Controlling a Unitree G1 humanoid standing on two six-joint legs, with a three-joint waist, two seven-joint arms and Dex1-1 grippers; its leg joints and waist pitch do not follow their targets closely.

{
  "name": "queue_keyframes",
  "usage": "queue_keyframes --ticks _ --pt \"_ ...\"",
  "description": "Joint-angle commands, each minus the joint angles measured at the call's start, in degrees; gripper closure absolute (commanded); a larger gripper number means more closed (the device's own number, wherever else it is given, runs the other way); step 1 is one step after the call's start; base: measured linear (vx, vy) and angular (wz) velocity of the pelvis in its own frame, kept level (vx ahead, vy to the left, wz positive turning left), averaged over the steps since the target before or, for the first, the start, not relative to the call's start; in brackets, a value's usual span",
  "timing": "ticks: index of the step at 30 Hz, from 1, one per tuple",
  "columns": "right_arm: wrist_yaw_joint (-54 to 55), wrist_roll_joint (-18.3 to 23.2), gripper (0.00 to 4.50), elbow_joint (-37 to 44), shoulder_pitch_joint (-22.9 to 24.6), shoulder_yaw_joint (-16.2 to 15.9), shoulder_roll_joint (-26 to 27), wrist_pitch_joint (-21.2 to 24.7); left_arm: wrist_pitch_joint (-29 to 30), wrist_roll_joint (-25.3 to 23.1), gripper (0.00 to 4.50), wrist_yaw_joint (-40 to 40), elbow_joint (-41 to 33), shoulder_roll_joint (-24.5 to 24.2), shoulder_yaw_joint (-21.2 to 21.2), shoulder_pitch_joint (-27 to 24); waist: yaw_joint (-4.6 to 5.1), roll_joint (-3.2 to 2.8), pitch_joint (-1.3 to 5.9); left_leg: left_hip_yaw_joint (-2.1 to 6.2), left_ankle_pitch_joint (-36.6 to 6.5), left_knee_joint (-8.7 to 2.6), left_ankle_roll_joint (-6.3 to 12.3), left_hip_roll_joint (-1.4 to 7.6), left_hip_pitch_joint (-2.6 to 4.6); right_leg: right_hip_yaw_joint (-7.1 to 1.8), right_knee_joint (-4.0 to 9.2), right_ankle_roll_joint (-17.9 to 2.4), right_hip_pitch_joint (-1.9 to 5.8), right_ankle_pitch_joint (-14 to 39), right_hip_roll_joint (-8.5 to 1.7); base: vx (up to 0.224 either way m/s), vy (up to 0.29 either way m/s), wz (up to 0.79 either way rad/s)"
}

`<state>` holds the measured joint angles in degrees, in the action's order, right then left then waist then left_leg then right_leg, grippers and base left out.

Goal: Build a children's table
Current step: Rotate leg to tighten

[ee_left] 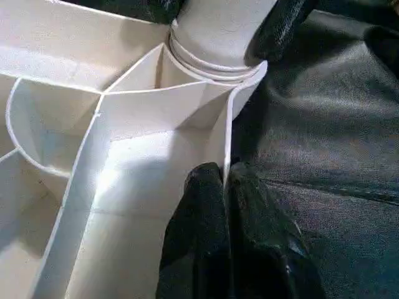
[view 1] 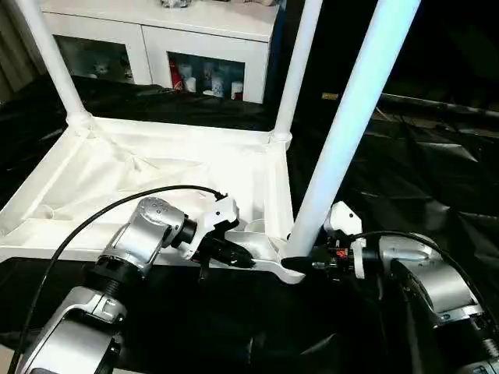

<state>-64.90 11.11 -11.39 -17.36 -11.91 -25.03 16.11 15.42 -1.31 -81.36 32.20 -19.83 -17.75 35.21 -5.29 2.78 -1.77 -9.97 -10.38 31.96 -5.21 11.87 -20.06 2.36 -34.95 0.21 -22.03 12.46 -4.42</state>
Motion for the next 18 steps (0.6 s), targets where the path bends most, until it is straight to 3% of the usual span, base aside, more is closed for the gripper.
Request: queue_keyframes --ticks 1,4,6,8,9,10,11,14,18 --pt "-0.1 -0.4 2.27 -0.2 1.0 -3.1 0.9 1.5 0.0 2.7 4.50 0.9 -1.4 2.1 0.3 -0.2 -0.13 0.11 2.35 -0.03 -9.1 -3.23 3.01 1.38 0.09 -2.04 3.78 -13.3 2.54 2.9 -3.25 0.000 0.000 0.00" --pt "1.8 -0.5 2.33 -0.9 1.1 -2.6 1.8 1.7 -0.4 2.2 4.50 3.3 -0.9 2.9 0.8 0.0 -0.03 -0.07 2.23 -0.01 -10.4 -3.34 2.55 1.43 0.19 -2.04 3.93 -13.2 2.34 4.1 -3.25 0.000 0.000 0.00" --pt "8.5 -2.5 2.39 -4.8 0.2 -1.4 4.4 2.8 -0.9 0.2 4.50 10.3 2.4 4.8 1.8 1.3 0.18 -0.06 2.00 0.03 -12.8 -3.59 1.50 1.41 0.30 -2.00 4.36 -12.8 2.11 8.0 -3.24 0.000 0.000 0.00" --pt "17.0 -4.4 2.41 -9.7 -1.3 0.7 7.8 3.3 -1.1 -1.2 4.50 17.1 5.5 6.9 2.8 2.8 0.35 0.01 1.85 0.13 -15.2 -3.76 0.02 1.25 0.37 -1.99 4.95 -11.2 1.81 14.9 -3.45 0.000 0.000 0.00" --pt "20.3 -4.9 2.41 -11.5 -1.9 1.7 9.1 3.6 -1.0 -1.6 4.50 19.4 6.6 7.7 3.2 3.3 0.45 0.17 1.90 0.42 -15.6 -3.91 -0.77 1.20 0.16 -1.93 5.15 -9.8 2.13 18.2 -3.61 -0.053 0.003 -0.05" --pt "24.5 -5.0 2.42 -13.7 -2.7 3.2 11.0 4.1 -0.8 -1.9 4.50 22.5 7.9 8.9 3.7 4.2 0.55 0.18 1.89 0.41 -15.6 -3.95 -0.98 1.22 0.09 -1.98 5.21 -9.2 2.04 19.0 -3.58 0.000 0.000 0.00" --pt "24.5 -5.0 2.43 -13.7 -2.7 3.2 11.0 4.1 -0.8 -1.9 4.50 22.5 7.9 8.9 3.7 4.2 0.49 0.14 1.85 0.41 -16.9 -3.89 -1.17 1.21 0.51 -2.01 5.57 -8.3 1.49 21.3 -3.61 0.000 0.000 0.00" --pt "38.1 -5.7 2.44 -18.8 -5.2 6.9 16.7 5.3 0.2 -2.7 4.50 33.0 11.9 13.5 5.3 7.0 0.44 0.07 1.87 0.39 -17.2 -3.92 -1.36 1.13 0.63 -2.15 5.90 -7.5 1.17 22.3 -3.53 0.000 0.000 0.00" --pt "47.4 -6.4 2.44 -23.3 -8.1 9.2 21.1 5.2 -0.1 -3.5 4.50 37.6 14.1 17.3 5.0 8.5 0.50 -0.32 1.99 0.45 -17.4 -4.02 -1.80 1.10 0.48 -2.17 5.79 -7.4 1.16 19.9 -3.37 0.000 0.000 0.00"
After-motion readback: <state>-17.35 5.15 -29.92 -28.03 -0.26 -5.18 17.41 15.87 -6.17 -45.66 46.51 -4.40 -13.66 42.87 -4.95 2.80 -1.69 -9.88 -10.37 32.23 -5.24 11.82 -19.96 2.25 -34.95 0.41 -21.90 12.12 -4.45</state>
